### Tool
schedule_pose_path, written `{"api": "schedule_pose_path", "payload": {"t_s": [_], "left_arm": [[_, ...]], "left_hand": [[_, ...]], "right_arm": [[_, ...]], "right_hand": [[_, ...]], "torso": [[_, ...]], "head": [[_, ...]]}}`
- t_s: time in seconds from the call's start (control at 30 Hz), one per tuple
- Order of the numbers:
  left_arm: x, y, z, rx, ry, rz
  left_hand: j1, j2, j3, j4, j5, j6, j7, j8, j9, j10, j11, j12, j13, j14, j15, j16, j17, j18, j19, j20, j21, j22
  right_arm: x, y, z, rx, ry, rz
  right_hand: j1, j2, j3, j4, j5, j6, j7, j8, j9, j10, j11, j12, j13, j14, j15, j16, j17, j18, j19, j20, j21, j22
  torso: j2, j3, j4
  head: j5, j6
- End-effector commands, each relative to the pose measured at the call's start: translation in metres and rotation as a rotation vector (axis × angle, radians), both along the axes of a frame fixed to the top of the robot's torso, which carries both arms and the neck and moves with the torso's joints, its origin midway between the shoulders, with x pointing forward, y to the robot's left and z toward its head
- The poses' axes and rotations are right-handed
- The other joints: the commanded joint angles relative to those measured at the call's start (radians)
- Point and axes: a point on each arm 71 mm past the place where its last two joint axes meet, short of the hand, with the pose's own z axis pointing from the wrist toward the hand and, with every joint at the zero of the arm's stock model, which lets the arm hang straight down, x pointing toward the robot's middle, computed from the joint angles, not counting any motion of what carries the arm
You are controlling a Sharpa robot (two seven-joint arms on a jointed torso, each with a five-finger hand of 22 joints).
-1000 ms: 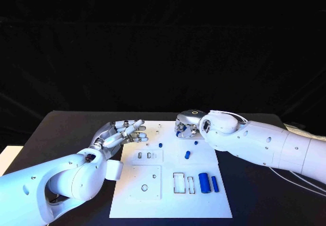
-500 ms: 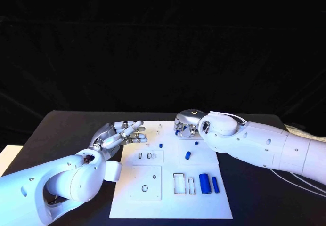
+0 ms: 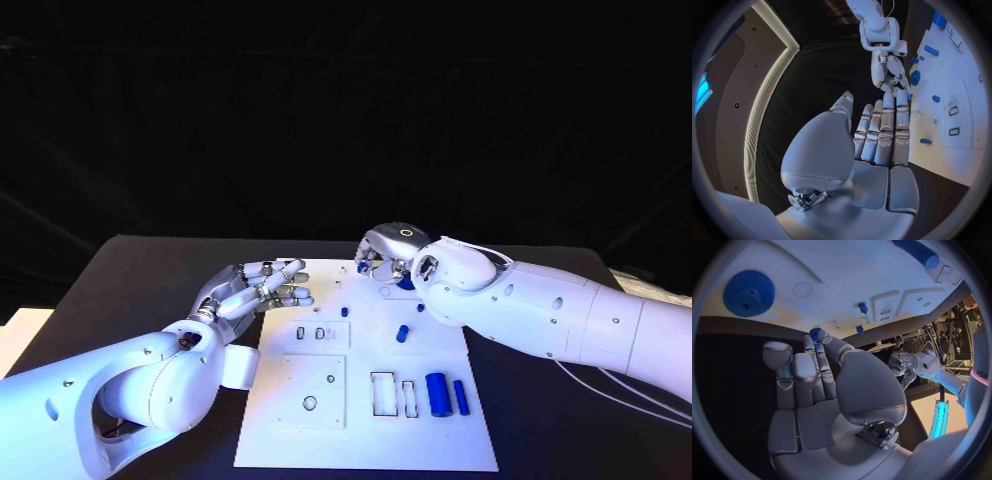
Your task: Assemble the parts on the task board
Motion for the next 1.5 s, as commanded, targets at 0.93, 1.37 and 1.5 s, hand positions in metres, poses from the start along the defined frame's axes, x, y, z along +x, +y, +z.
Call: {"api": "schedule_pose_path", "payload": {"t_s": [0.93, 1.37, 1.5], "left_arm": [[-0.001, -0.004, 0.005, -0.013, -0.013, -0.032], [0.0, -0.003, 0.005, -0.012, -0.013, -0.031], [0.0, -0.002, 0.005, -0.011, -0.012, -0.029]], "left_hand": [[0.003, 0.011, 0.001, -0.009, -0.006, -0.002, 0.007, -0.006, -0.001, 0.002, 0.003, -0.007, -0.001, -0.003, 0.002, -0.006, 0.003, 0.01, 0.002, 0.003, 0.001, -0.001], [0.003, 0.011, 0.001, -0.009, -0.006, -0.002, 0.007, -0.006, -0.001, 0.002, 0.003, -0.007, -0.001, -0.003, 0.002, -0.006, 0.003, 0.01, 0.002, 0.003, 0.001, -0.001], [0.003, 0.011, 0.001, -0.009, -0.006, -0.002, 0.007, -0.006, -0.001, 0.002, 0.003, -0.007, -0.001, -0.003, 0.002, -0.006, 0.003, 0.01, 0.002, 0.003, 0.001, -0.001]], "right_arm": [[0.02, 0.021, -0.008, -0.018, 0.002, -0.05], [0.018, 0.019, -0.008, -0.039, -0.003, -0.057], [0.015, 0.018, -0.006, -0.032, -0.013, -0.052]], "right_hand": [[0.0, -0.01, 0.014, 0.007, 0.005, -0.005, 0.007, -0.006, 0.001, -0.01, 0.0, 0.004, -0.003, 0.024, 0.001, 0.01, 0.004, -0.018, -0.01, 0.007, 0.011, 0.006], [-0.001, -0.012, 0.014, 0.008, 0.004, -0.005, 0.007, -0.006, 0.001, -0.01, 0.0, 0.005, -0.003, 0.024, 0.001, 0.01, 0.004, -0.018, -0.011, 0.008, 0.013, 0.008], [-0.001, -0.012, 0.014, 0.008, 0.003, -0.004, 0.007, -0.006, 0.001, -0.01, 0.0, 0.005, -0.003, 0.024, 0.001, 0.011, 0.004, -0.018, -0.011, 0.008, 0.013, 0.008]], "torso": [[0.024, -0.0115, 0.0281], [0.026, -0.0118, 0.03], [0.027, -0.0113, 0.0295]], "head": [[-0.014, 0.006], [-0.013, 0.006], [-0.01, 0.005]]}}
